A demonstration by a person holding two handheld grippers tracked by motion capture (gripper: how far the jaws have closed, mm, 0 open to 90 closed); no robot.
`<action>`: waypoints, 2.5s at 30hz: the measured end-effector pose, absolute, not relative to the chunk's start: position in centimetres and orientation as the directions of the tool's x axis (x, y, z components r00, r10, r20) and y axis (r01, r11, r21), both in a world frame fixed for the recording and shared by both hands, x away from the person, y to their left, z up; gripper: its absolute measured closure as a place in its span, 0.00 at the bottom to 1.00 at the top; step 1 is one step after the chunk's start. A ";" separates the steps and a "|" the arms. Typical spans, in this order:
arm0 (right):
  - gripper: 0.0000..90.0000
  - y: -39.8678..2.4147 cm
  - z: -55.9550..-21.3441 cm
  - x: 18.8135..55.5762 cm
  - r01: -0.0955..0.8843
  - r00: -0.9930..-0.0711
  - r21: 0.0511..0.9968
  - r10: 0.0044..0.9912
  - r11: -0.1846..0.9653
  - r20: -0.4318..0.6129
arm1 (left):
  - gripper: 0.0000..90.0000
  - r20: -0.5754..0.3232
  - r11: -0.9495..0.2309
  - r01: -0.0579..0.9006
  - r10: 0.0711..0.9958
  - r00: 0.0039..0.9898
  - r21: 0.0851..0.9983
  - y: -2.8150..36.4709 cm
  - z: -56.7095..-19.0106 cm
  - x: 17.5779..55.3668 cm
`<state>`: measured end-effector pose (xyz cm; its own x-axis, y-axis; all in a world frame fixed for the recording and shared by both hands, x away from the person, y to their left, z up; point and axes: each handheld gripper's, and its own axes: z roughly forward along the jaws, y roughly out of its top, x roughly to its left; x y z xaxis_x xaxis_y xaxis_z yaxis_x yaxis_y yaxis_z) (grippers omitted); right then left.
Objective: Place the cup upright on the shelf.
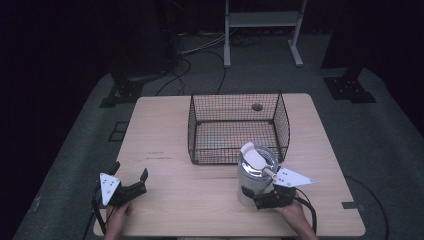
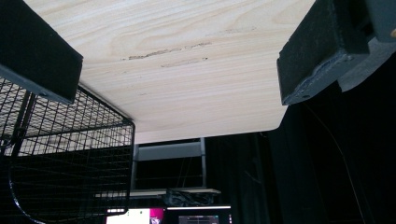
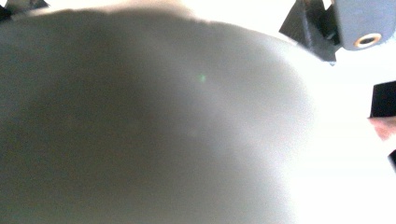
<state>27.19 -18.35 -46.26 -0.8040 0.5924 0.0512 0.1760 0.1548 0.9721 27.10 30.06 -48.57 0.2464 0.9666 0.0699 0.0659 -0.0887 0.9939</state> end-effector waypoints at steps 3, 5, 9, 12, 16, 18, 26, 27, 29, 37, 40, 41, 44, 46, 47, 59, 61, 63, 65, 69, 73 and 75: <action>0.10 -18.6 -46.0 27.1 0.170 -0.806 0.976 0.589 0.139 0.056 | 0.00 0.071 -0.089 0.066 0.967 0.246 0.994 30.1 -48.6 27.1; 0.10 -18.7 -45.7 27.1 0.173 -0.809 0.978 0.583 0.115 0.075 | 0.00 0.070 -0.089 0.067 0.967 0.246 0.994 30.1 -48.6 27.1; 0.10 -18.9 -44.8 27.1 0.159 -0.810 0.982 0.582 0.103 0.070 | 0.00 0.070 -0.089 0.067 0.967 0.246 0.994 30.1 -48.6 27.1; 0.10 -19.0 -44.0 27.3 0.152 -0.814 0.984 0.577 0.096 0.069 | 0.00 0.070 -0.089 0.067 0.967 0.246 0.994 30.1 -48.6 27.1; 0.10 -18.9 -43.0 27.6 0.152 -0.817 0.983 0.573 0.103 0.066 | 0.00 0.068 -0.087 0.067 0.967 0.246 0.994 30.1 -48.6 27.1; 0.10 -18.9 -42.5 27.8 0.144 -0.819 0.983 0.572 0.110 0.056 | 0.00 0.065 -0.083 0.065 0.967 0.246 0.994 30.1 -48.6 27.1; 0.10 -18.6 -40.8 28.9 0.140 -0.825 0.986 0.562 0.089 0.066 | 0.00 0.068 -0.087 0.067 0.967 0.245 0.994 30.1 -48.5 27.1; 0.10 -18.6 -40.5 29.0 0.138 -0.825 0.986 0.562 0.091 0.064 | 0.00 0.066 -0.084 0.067 0.967 0.244 0.994 30.1 -48.5 27.1; 0.10 -18.5 -40.0 29.2 0.134 -0.828 0.987 0.558 0.092 0.060 | 0.00 0.065 -0.083 0.065 0.967 0.245 0.994 30.1 -48.6 27.1; 0.10 -17.8 -38.2 30.1 0.132 -0.834 0.988 0.548 0.085 0.065 | 0.00 0.066 -0.084 0.065 0.968 0.244 0.994 30.1 -48.6 27.1; 0.10 -17.6 -37.5 30.6 0.128 -0.837 0.989 0.544 0.080 0.064 | 0.00 0.068 -0.086 0.065 0.967 0.246 0.994 30.1 -48.6 27.1; 0.10 -17.6 -37.2 30.8 0.126 -0.840 0.989 0.539 0.075 0.066 | 0.00 0.068 -0.086 0.065 0.967 0.246 0.994 30.1 -48.6 27.1; 0.10 -17.3 -36.5 31.1 0.109 -0.840 0.991 0.540 0.077 0.051 | 0.00 0.066 -0.084 0.065 0.967 0.245 0.994 30.1 -48.6 27.1; 0.10 -17.1 -36.0 31.3 0.098 -0.842 0.992 0.538 0.075 0.042 | 0.00 0.064 -0.082 0.065 0.967 0.246 0.995 30.1 -48.6 27.1; 0.10 -17.1 -35.8 31.4 0.098 -0.842 0.992 0.537 0.075 0.043 | 0.00 0.062 -0.080 0.064 0.967 0.245 0.995 30.1 -48.6 27.2; 0.10 -15.9 -32.5 33.0 0.055 -0.850 0.995 0.527 0.087 0.001 | 0.00 0.061 -0.080 0.067 0.967 0.248 0.995 30.2 -48.6 27.2; 0.10 -15.7 -32.2 33.3 0.050 -0.849 0.995 0.529 0.089 -0.004 | 0.00 0.061 -0.080 0.067 0.967 0.247 0.995 30.2 -48.6 27.2; 0.10 -15.5 -31.8 33.7 0.044 -0.850 0.994 0.527 0.097 -0.013 | 0.00 0.061 -0.080 0.067 0.967 0.248 0.995 30.2 -48.6 27.2; 0.10 -15.2 -31.4 34.2 0.040 -0.850 0.994 0.526 0.106 -0.022 | 0.00 0.062 -0.081 0.066 0.967 0.248 0.995 30.2 -48.6 27.2; 0.10 -14.6 -30.8 35.2 0.038 -0.848 0.993 0.529 0.116 -0.029 | 0.00 0.063 -0.081 0.064 0.967 0.249 0.995 30.1 -48.6 27.2; 0.10 -14.1 -30.4 36.3 0.038 -0.846 0.991 0.532 0.126 -0.035 | 0.00 0.064 -0.082 0.066 0.966 0.250 0.994 30.1 -48.6 27.1; 0.10 -13.8 -30.2 36.9 0.036 -0.845 0.991 0.533 0.129 -0.038 | 0.00 0.063 -0.082 0.063 0.966 0.250 0.995 30.1 -48.6 27.2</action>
